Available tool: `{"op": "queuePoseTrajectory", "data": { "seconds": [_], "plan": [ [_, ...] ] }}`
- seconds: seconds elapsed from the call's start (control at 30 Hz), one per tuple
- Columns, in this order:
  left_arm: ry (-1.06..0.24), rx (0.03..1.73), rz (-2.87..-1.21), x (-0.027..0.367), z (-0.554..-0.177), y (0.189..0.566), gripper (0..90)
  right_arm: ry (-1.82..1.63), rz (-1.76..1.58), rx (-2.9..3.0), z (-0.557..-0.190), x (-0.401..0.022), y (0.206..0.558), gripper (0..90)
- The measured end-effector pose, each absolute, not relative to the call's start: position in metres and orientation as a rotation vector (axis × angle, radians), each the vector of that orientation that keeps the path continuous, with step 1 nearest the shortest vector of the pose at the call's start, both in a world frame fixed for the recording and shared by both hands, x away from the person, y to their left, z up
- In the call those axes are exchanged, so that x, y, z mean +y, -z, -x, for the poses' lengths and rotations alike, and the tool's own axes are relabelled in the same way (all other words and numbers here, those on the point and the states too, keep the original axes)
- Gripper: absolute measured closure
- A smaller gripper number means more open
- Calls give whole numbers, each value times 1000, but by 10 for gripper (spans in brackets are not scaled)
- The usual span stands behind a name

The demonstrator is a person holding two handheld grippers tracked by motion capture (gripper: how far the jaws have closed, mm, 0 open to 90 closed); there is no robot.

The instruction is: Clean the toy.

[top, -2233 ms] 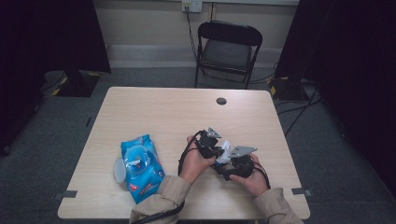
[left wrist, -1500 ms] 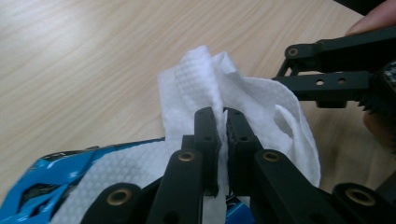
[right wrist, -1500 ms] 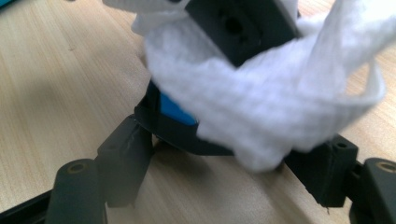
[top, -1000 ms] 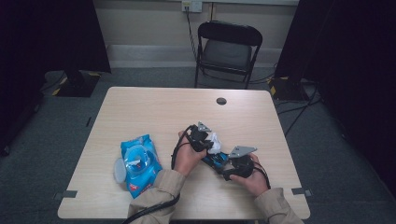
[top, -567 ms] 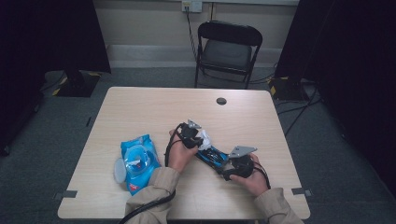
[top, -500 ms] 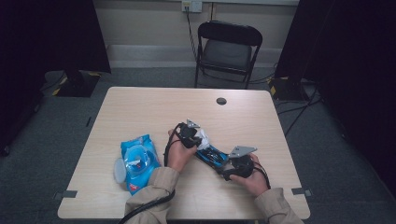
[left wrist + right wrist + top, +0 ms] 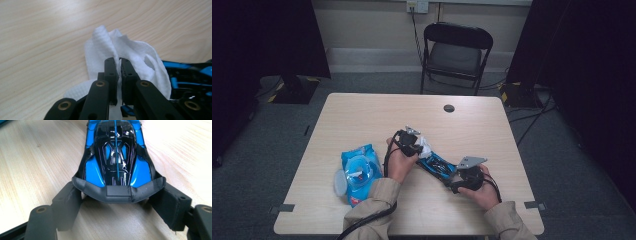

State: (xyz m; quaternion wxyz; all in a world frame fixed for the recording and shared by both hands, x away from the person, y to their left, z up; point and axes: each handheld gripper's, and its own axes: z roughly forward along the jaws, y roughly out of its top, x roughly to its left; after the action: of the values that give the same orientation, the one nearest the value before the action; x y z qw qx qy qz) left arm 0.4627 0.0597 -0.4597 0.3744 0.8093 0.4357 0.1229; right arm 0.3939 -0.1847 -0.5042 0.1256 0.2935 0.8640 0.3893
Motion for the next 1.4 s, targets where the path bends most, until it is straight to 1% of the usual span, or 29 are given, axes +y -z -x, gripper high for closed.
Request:
{"op": "queuePoseTrajectory", "data": {
  "seconds": [0.1,0.27,0.4,0.53,0.67,0.77,1.07,1.4],
  "plan": [
    [-310,1045,-2067,52,-455,447,856,-1134,-855,2517,-394,-185,504,262],
    [-254,951,-2051,34,-437,435,856,-1133,-854,2516,-394,-185,504,262],
    [-178,883,-2064,19,-422,437,855,-1133,-852,2516,-394,-185,504,262],
    [-154,823,-2110,2,-413,446,855,-1134,-852,2516,-394,-185,504,262],
    [-144,829,-2137,-5,-413,459,854,-1133,-852,2515,-394,-185,504,262],
    [-130,843,-2127,-4,-415,460,853,-1133,-854,2516,-394,-185,504,262],
    [-178,847,-2147,2,-423,457,853,-1133,-853,2516,-394,-185,504,262],
    [-216,912,-2110,18,-435,458,853,-1133,-852,2516,-394,-185,504,262]
  ]
}}
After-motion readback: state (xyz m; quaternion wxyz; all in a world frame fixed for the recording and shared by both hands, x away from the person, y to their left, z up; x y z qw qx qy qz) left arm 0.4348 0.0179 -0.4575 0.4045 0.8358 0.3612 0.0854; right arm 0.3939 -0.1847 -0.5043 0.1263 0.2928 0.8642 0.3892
